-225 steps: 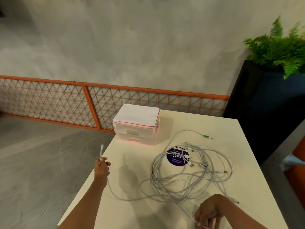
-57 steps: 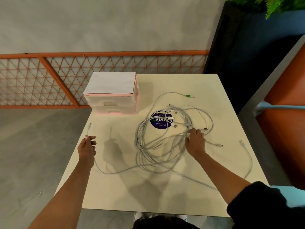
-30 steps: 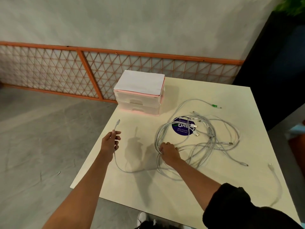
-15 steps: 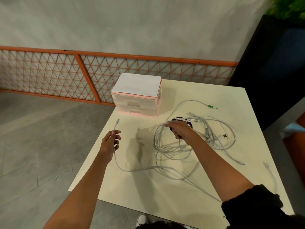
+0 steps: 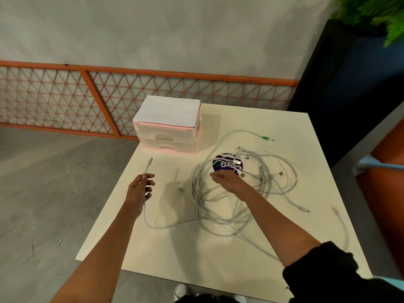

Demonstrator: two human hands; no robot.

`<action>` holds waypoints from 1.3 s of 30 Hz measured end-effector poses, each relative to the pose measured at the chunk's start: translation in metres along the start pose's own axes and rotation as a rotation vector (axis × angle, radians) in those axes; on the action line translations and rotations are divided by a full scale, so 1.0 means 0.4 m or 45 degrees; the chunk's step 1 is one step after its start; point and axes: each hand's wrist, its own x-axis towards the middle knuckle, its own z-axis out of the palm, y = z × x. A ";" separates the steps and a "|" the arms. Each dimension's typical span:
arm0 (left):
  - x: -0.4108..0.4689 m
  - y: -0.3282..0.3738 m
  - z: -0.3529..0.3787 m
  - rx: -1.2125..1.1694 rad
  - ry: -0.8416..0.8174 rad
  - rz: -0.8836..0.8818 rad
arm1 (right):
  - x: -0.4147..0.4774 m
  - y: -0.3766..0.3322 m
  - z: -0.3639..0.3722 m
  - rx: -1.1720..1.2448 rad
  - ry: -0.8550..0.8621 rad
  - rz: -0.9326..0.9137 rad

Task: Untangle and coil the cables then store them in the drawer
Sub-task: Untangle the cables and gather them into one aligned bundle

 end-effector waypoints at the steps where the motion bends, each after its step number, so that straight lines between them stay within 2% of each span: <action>1: 0.000 -0.001 0.000 0.003 0.000 0.001 | 0.002 0.028 -0.011 -0.069 0.122 -0.001; 4: 0.000 -0.002 -0.002 -0.001 0.006 -0.001 | 0.006 0.125 -0.061 -0.262 0.545 0.090; 6: 0.001 -0.004 -0.002 -0.003 0.012 -0.004 | 0.003 0.186 -0.097 -0.360 0.706 0.202; 10: 0.001 -0.005 0.005 0.010 0.022 -0.008 | 0.008 0.262 -0.129 -0.434 0.753 0.331; 15: 0.004 -0.003 0.014 0.015 0.021 -0.009 | 0.005 0.239 -0.124 -0.354 0.887 0.372; 19: 0.002 0.003 0.013 0.000 0.039 -0.012 | -0.006 0.237 -0.138 -0.304 0.892 0.427; 23: 0.001 0.005 0.009 -0.011 0.045 -0.008 | 0.003 0.215 -0.140 -0.030 0.958 0.521; 25: 0.003 0.007 0.005 -0.017 0.047 -0.008 | 0.009 0.193 -0.148 -0.012 0.959 0.531; 29: 0.005 0.018 -0.008 -0.023 0.049 -0.004 | 0.028 0.104 -0.187 0.160 0.886 0.268; 33: 0.005 0.028 -0.010 -0.035 0.035 0.016 | 0.020 -0.043 -0.240 0.445 0.685 -0.117; 36: 0.001 0.038 -0.011 -0.057 0.020 0.031 | -0.009 -0.165 -0.275 0.484 0.686 -0.394; 39: -0.007 0.050 -0.010 -0.091 0.017 0.024 | -0.027 -0.241 -0.290 0.478 0.696 -0.553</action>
